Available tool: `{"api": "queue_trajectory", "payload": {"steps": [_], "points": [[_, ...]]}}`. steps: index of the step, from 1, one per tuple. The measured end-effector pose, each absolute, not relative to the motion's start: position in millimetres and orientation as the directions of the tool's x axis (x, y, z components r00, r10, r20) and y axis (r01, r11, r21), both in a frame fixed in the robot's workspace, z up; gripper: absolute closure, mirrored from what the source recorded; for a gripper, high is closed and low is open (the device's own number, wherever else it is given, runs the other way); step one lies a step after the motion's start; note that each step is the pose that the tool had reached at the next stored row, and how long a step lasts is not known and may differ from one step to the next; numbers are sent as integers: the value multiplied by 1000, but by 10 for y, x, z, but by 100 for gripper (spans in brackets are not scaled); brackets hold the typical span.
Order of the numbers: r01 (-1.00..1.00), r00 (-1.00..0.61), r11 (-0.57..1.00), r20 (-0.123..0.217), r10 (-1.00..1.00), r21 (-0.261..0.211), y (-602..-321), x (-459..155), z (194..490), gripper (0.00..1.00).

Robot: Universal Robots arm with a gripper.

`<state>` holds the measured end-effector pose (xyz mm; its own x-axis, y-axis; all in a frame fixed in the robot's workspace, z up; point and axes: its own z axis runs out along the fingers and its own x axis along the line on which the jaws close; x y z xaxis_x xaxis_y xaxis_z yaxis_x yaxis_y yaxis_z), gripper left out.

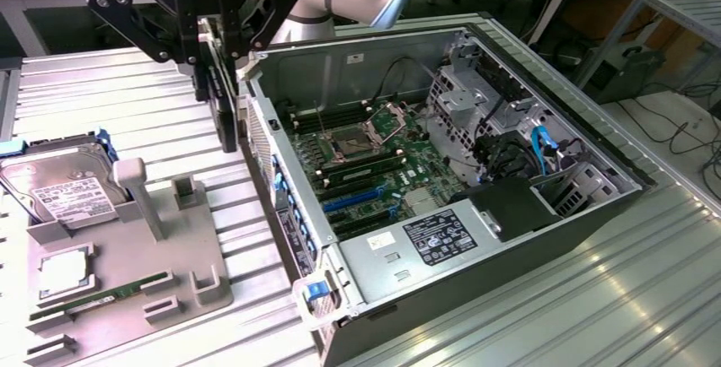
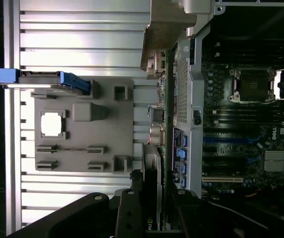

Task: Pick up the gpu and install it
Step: 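Pick up the gpu and move the gpu toward the slot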

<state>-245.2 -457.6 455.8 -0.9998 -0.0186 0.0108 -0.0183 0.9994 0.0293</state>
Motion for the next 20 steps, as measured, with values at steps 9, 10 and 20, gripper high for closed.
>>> {"api": "queue_trajectory", "payload": {"steps": [9, 10, 20], "points": [[-18, -1000, 999, 11, -19, 29, -4576, -2375, 4558, 73], [-18, -1000, 999, 11, -19, 29, -4576, -2365, 4558, 73], [-18, -1000, 999, 11, -18, 29, -4576, -2286, 4558, 73]]}}
